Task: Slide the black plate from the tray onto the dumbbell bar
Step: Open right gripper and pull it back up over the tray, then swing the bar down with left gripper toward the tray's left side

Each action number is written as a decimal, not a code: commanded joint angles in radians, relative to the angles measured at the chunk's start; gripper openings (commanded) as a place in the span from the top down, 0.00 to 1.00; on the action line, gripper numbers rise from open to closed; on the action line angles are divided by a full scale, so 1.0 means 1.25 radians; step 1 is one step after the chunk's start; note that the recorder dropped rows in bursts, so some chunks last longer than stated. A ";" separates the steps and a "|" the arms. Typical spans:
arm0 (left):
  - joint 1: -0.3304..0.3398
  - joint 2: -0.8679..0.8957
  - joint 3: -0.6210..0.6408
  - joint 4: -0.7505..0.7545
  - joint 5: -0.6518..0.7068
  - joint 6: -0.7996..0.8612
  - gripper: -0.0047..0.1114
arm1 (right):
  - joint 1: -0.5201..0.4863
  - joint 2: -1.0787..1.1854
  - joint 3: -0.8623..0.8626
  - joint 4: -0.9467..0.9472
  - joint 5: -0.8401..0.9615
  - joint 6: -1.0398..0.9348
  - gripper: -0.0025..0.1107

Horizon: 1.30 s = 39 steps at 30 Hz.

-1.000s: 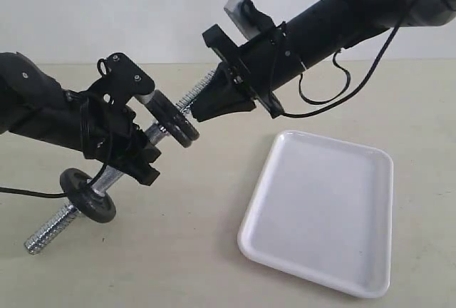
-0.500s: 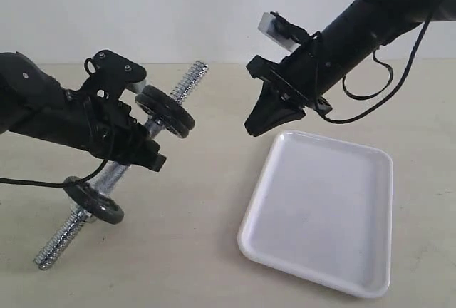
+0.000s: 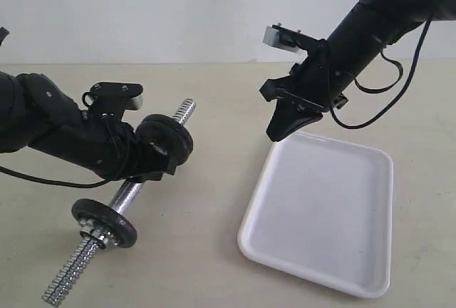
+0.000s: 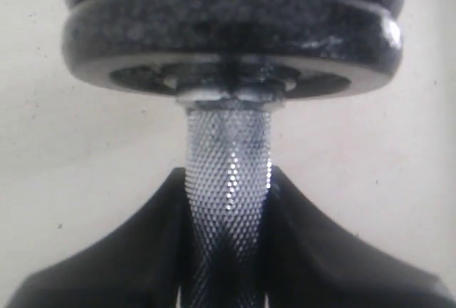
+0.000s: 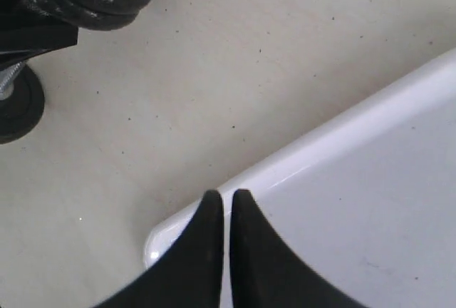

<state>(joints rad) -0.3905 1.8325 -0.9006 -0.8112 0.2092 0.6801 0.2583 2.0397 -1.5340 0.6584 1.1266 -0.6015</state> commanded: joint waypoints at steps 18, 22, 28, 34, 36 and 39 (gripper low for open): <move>-0.001 0.032 -0.128 -0.036 -0.006 -0.165 0.92 | -0.005 -0.123 -0.007 -0.125 -0.073 0.002 0.98; -0.001 0.032 -0.128 -0.036 -0.002 -0.193 0.92 | -0.005 -0.128 -0.007 -0.141 -0.073 0.022 0.98; -0.001 0.032 -0.128 -0.076 -0.007 -0.203 0.92 | -0.005 -0.133 -0.007 -0.141 -0.059 0.036 0.98; -0.001 0.032 -0.128 -0.093 -0.007 -0.203 0.92 | -0.005 -0.157 -0.007 -0.141 -0.059 0.036 0.98; -0.001 0.032 -0.128 -0.093 -0.007 -0.203 0.92 | -0.005 -0.163 -0.007 -0.142 -0.055 0.036 0.98; -0.002 0.032 -0.128 -0.092 -0.007 -0.179 0.92 | -0.005 -0.171 -0.007 -0.140 -0.055 0.036 0.98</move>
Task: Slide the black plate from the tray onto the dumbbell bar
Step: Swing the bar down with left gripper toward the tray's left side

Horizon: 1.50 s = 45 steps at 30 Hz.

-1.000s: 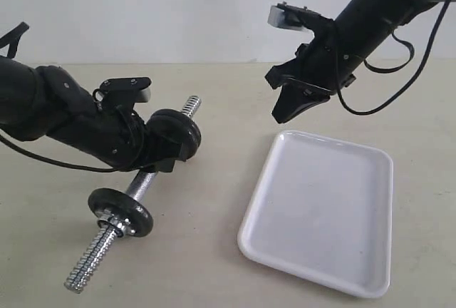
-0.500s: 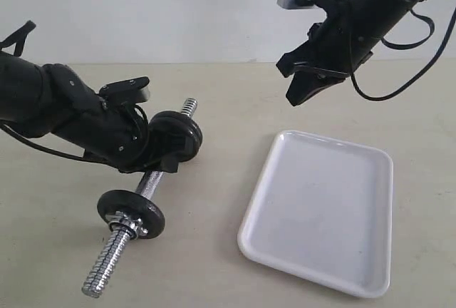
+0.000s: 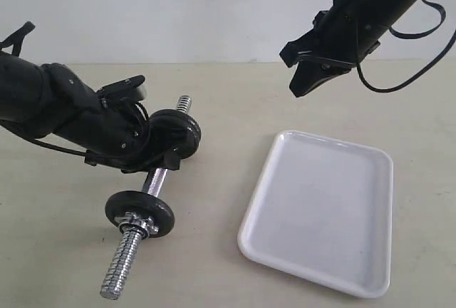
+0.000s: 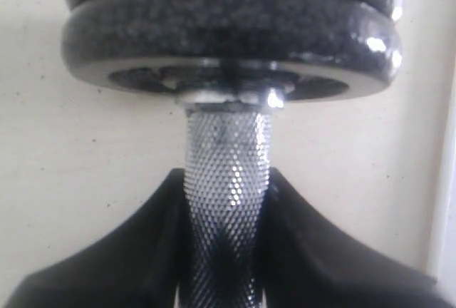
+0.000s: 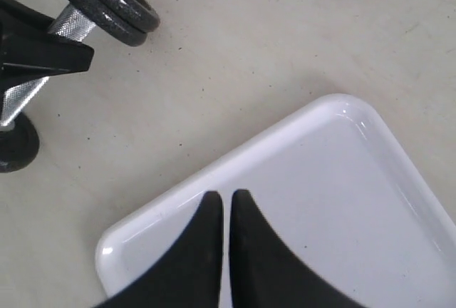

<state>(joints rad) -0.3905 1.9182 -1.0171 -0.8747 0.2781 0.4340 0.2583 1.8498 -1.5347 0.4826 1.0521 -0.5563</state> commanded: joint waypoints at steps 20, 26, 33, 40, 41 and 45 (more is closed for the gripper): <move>-0.024 0.053 -0.100 -0.063 0.000 0.058 0.92 | -0.005 -0.041 -0.006 0.004 0.017 0.006 0.98; -0.024 0.070 -0.135 -0.063 0.002 0.060 0.92 | -0.005 -0.042 -0.006 0.004 0.016 0.004 0.98; -0.031 0.076 -0.149 -0.063 0.016 0.062 0.92 | -0.005 -0.042 -0.006 0.004 -0.001 0.004 0.98; -0.072 0.076 -0.149 -0.063 0.003 0.064 0.92 | -0.005 -0.042 -0.006 0.004 -0.004 0.004 0.98; -0.076 0.076 -0.149 -0.063 0.003 0.064 0.92 | -0.005 -0.042 -0.006 0.004 -0.004 0.004 0.98; -0.089 0.076 -0.149 -0.063 0.003 0.062 0.92 | -0.005 -0.042 -0.006 0.004 -0.004 0.004 0.98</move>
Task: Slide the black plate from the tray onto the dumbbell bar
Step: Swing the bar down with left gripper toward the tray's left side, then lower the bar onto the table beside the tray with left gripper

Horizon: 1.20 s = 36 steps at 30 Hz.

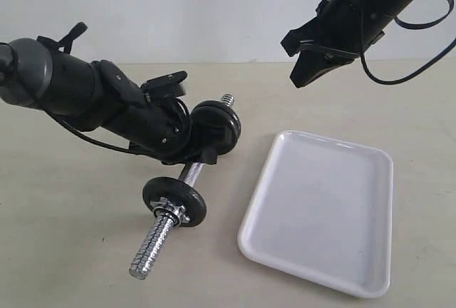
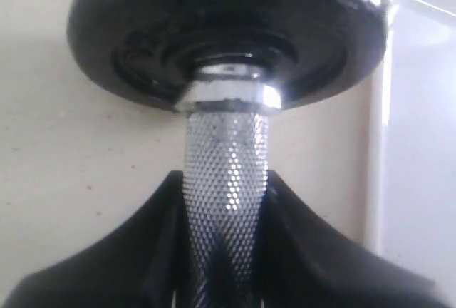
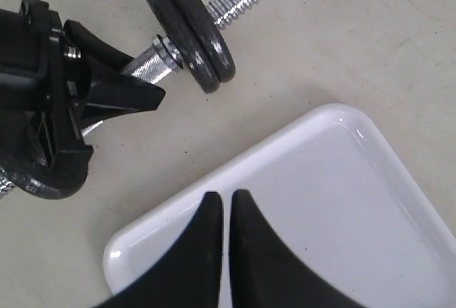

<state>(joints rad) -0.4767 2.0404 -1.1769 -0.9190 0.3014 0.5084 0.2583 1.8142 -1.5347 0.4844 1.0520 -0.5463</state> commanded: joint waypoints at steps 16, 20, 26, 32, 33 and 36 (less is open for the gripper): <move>-0.055 -0.022 -0.023 -0.027 -0.065 -0.029 0.92 | -0.005 -0.014 -0.006 0.004 0.013 -0.002 0.98; -0.054 -0.019 -0.026 -0.027 -0.061 -0.029 0.92 | -0.005 -0.014 -0.006 0.004 0.013 -0.002 0.98; -0.064 -0.006 -0.026 -0.027 -0.052 -0.027 0.92 | -0.005 -0.014 -0.006 0.004 0.013 -0.002 0.98; -0.064 -0.006 -0.026 -0.027 -0.055 -0.027 0.92 | -0.005 -0.014 -0.006 0.004 0.014 -0.002 0.98; -0.064 -0.006 -0.026 -0.027 -0.055 -0.024 0.92 | -0.005 -0.014 -0.006 0.004 0.014 -0.002 0.98; -0.064 -0.006 -0.026 -0.027 -0.052 -0.009 0.92 | -0.005 -0.014 -0.006 0.004 0.014 -0.002 0.98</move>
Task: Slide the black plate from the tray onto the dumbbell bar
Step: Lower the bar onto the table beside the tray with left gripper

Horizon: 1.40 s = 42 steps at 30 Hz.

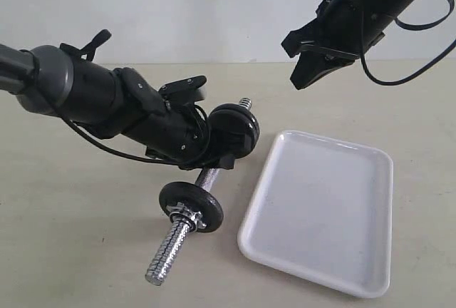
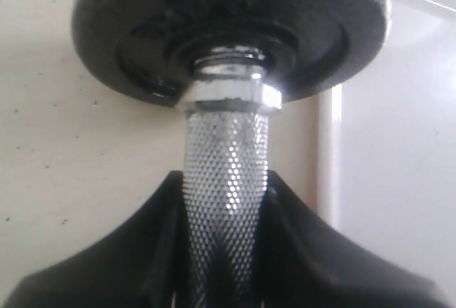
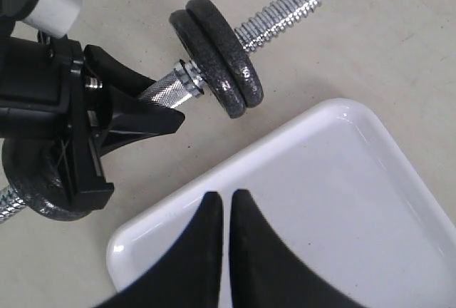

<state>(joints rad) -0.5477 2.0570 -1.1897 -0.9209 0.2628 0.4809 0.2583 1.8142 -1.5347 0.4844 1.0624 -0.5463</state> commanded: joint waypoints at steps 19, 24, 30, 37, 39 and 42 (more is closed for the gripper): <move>-0.007 -0.019 -0.016 -0.026 -0.021 0.036 0.91 | -0.005 -0.014 -0.006 0.006 0.006 -0.002 0.98; -0.007 -0.019 -0.016 -0.026 -0.033 0.050 0.65 | -0.005 -0.014 -0.006 0.006 0.006 -0.002 0.98; -0.007 -0.019 -0.016 -0.026 -0.042 0.050 0.61 | -0.005 -0.014 -0.006 0.007 0.006 -0.002 0.98; -0.007 -0.019 -0.016 -0.026 -0.042 0.050 0.61 | -0.005 -0.014 -0.006 0.007 0.006 -0.002 0.98; -0.007 -0.019 -0.016 -0.026 -0.042 0.050 0.61 | -0.005 -0.014 -0.006 0.006 0.006 -0.004 0.98; -0.007 -0.019 -0.016 -0.026 -0.031 0.050 0.61 | -0.005 -0.014 -0.006 0.006 0.008 -0.004 0.98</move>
<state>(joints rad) -0.5477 2.0400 -1.2064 -0.9448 0.2211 0.5386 0.2583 1.8142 -1.5347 0.4884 1.0663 -0.5463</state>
